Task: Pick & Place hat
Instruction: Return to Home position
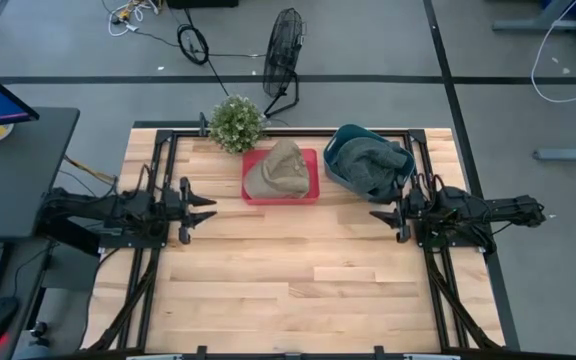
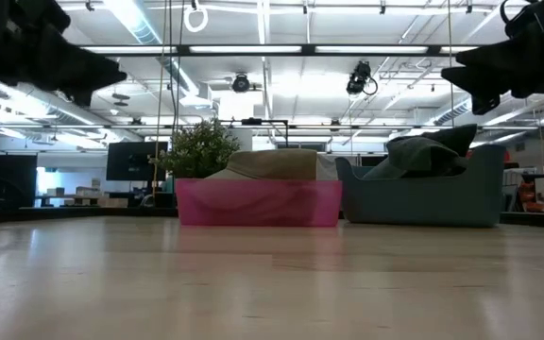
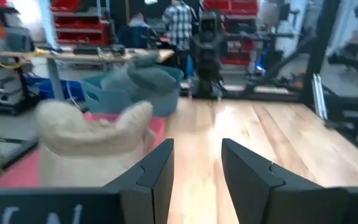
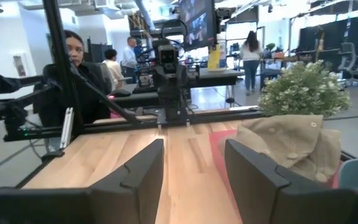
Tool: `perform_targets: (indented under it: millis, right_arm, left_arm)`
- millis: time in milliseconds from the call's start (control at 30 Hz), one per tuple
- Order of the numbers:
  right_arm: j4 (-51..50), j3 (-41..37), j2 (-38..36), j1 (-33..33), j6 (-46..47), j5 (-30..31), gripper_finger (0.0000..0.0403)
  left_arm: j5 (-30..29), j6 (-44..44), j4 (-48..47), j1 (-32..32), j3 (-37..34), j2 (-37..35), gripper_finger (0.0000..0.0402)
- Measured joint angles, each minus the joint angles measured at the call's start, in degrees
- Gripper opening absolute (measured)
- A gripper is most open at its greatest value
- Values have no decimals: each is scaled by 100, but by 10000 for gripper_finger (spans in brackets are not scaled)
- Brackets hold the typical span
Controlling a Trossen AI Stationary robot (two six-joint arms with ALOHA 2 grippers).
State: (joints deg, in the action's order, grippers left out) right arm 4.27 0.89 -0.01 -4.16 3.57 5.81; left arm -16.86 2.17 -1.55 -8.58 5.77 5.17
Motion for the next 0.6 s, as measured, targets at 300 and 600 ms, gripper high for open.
perform_targets:
  millis: [300, 600]
  right_arm:
    - [49, 0, 0, 0, 44, -197, 173]
    - [-161, 2, 0, -2, 36, -302, 173]
  left_arm:
    - [61, -443, 696, 4, -517, 0, 137]
    - [67, -280, 496, 4, -521, 7, 137]
